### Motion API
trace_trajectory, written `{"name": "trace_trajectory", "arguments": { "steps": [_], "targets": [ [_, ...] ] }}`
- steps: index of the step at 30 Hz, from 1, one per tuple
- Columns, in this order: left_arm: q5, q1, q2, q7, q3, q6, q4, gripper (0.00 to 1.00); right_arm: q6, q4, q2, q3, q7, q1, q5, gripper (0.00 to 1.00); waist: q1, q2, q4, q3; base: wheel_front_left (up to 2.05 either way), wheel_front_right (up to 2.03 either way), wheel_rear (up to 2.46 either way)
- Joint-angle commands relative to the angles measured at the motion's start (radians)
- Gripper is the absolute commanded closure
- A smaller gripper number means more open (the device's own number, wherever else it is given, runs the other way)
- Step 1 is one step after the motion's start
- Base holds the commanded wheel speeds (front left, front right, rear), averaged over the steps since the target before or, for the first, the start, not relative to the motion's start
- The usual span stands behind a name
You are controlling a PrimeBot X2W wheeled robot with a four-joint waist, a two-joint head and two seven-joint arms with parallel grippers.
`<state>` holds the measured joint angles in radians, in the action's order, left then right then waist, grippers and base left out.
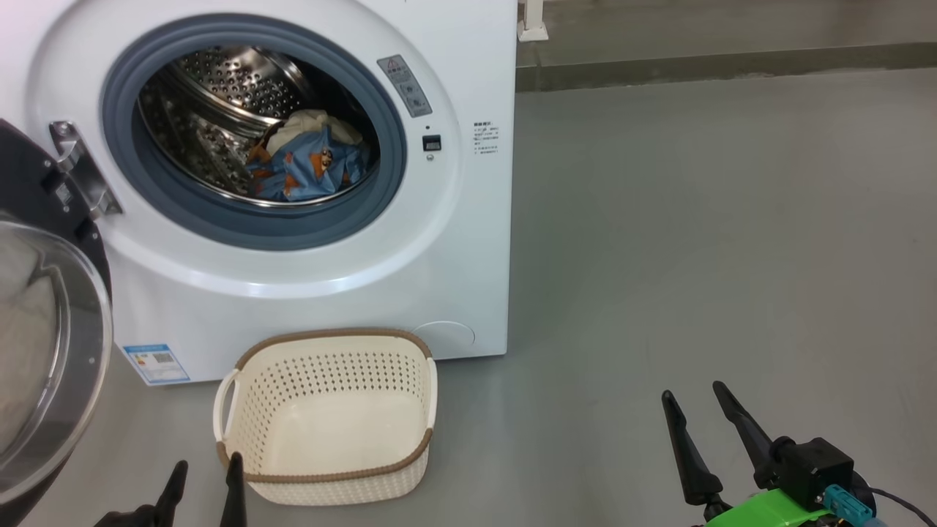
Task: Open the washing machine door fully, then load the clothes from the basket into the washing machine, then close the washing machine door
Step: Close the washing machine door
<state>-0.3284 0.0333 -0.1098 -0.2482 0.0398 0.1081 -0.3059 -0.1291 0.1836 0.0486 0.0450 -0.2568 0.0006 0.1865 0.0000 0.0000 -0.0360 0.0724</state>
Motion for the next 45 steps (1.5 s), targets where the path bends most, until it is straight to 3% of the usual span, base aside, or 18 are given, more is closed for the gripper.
{"name": "trace_trajectory", "arguments": {
  "steps": [1, 45],
  "targets": [
    [0.013, -0.052, -0.010, -0.014, -0.039, 0.005, 0.021, 0.00, -0.002, -0.022, 0.002, 0.027, -0.005, -0.033, 0.006, 0.00, 0.0000, 0.0000, -0.001, -0.001, -0.64, 0.64, 0.00],
    [0.043, -0.054, 0.007, -0.014, -0.055, 0.019, 0.014, 0.00, -0.002, -0.014, 0.002, 0.034, -0.005, -0.030, 0.013, 0.00, 0.0000, 0.0000, -0.013, -0.001, -0.03, 0.03, 0.00]
  ]
}}
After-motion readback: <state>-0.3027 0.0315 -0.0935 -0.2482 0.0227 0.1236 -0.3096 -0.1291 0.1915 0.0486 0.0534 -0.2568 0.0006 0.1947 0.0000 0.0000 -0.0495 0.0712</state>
